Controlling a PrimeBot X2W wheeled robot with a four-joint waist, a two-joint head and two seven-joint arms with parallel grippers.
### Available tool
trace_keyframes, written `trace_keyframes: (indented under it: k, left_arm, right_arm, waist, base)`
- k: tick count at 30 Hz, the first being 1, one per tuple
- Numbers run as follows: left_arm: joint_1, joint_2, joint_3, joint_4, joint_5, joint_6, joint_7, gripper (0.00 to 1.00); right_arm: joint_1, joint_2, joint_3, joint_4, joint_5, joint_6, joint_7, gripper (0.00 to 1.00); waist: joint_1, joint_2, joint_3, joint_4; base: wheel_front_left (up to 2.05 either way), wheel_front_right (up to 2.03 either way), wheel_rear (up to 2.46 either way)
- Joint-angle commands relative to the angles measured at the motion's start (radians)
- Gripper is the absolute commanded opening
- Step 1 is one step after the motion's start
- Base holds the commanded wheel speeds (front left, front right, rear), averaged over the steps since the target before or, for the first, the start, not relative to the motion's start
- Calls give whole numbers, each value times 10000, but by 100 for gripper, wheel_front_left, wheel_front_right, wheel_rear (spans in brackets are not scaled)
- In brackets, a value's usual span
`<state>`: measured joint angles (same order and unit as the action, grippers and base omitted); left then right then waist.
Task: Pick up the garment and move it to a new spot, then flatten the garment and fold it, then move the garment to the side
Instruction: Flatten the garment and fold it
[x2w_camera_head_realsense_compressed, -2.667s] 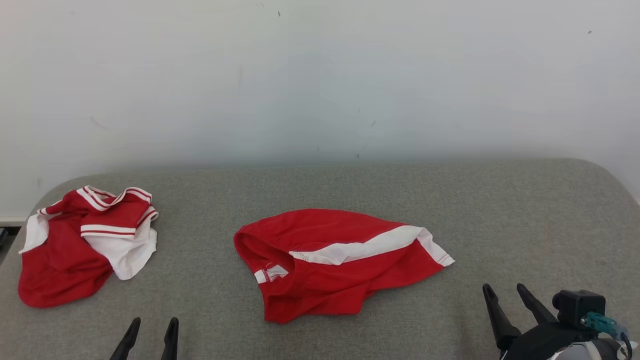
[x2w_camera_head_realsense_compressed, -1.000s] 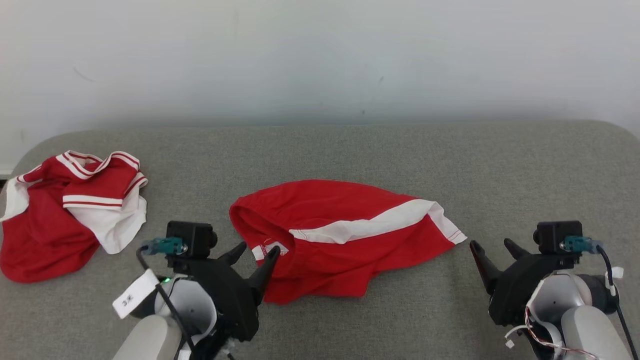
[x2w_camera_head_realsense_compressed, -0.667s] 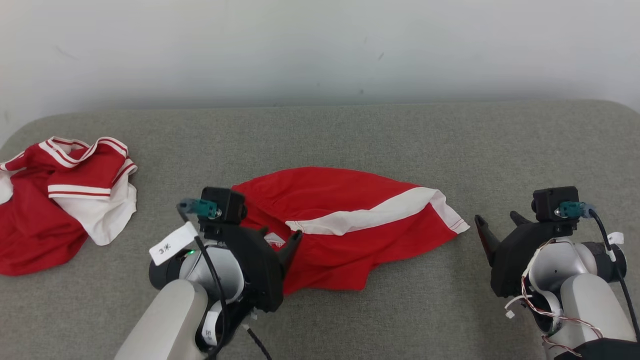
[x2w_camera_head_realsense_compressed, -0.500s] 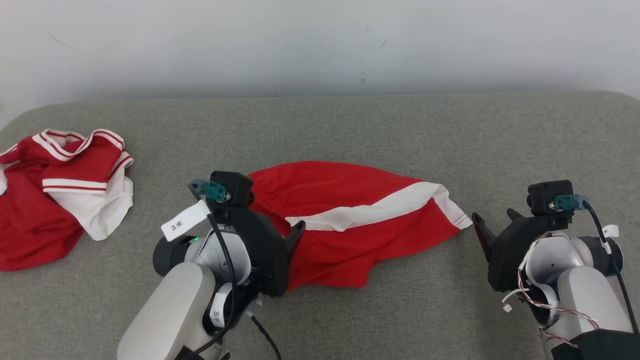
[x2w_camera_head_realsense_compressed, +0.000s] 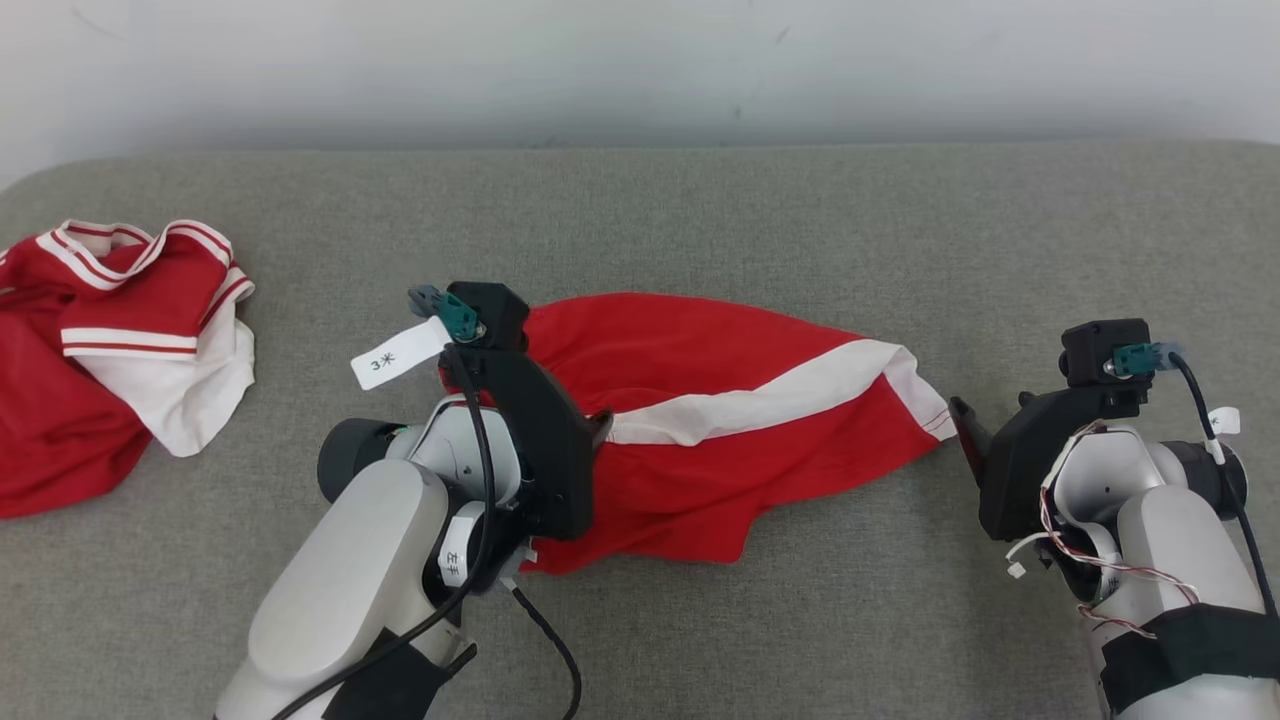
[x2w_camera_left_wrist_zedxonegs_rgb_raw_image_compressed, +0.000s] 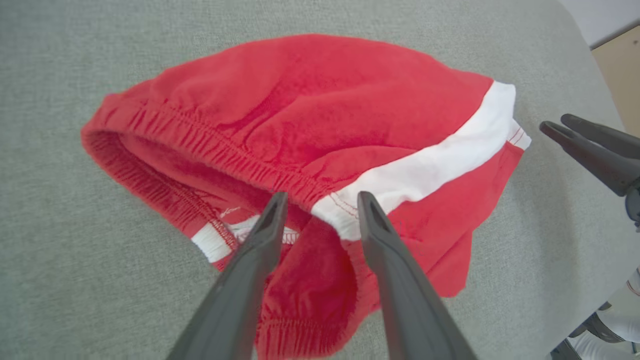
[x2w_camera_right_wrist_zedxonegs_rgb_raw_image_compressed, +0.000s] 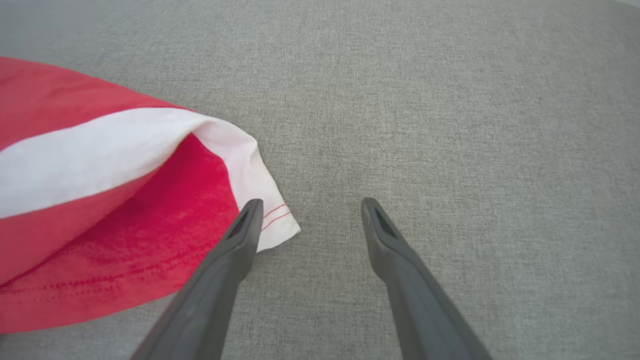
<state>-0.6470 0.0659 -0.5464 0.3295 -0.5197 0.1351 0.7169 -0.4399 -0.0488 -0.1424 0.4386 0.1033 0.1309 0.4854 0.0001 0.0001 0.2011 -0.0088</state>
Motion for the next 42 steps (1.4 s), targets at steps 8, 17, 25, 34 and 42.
trace_keyframes:
  k: [8,17,25,34,42]
  left_arm:
    - [138,220,-181,-408,-206,201,944,49]
    - [278,228,-305,-767,-431,168,1267,43]
    - [376,194,-313,-839,-608,227,1409,22]
    - [332,160,-189,-549,-810,260,1210,30]
    - [140,145,-133,-347,-843,169,834,0]
  right_arm:
    - [-429,-37,-144,402,227,-3,237,100]
    - [-475,-37,-228,763,366,-3,758,65]
    - [-315,-37,-179,858,618,-3,1306,42]
    - [-406,-34,21,976,856,-3,1249,0]
    - [-467,-31,86,1032,815,-5,892,0]
  waist:
    - [-1,-1,287,232]
    - [-1,-1,263,292]
    - [-1,-1,208,183]
    - [-1,-1,296,99]
    - [-1,-1,301,126]
  base:
    - [0,0,0]
    - [0,0,0]
    - [0,0,0]
    - [0,0,0]
    - [0,0,0]
